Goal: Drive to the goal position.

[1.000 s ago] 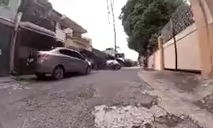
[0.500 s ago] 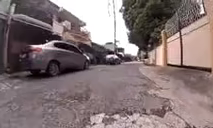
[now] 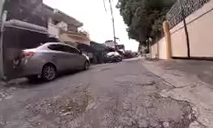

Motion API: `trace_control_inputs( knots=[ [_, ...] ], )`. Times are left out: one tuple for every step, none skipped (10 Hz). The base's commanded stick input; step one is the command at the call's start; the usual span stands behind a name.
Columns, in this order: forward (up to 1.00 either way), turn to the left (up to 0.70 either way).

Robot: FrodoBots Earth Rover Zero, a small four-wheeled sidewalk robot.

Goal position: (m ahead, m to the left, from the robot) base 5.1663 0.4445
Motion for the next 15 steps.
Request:
trace_control_inputs(
  knots=[
    [0.70, -0.06],
    [0.70, -0.34],
    [0.70, -0.34],
    [0.70, -0.14],
    [0.70, 0.01],
    [0.70, 0.01],
    [0.70, 0.01],
    [0.70, 0.01],
    [0.70, 0.01],
    [0.70, 0.01],
    [0.70, 0.01],
    [0.70, 0.01],
    [0.70, 0.01],
    [0.70, 0.01],
    [0.70, 0.01]
  ],
)
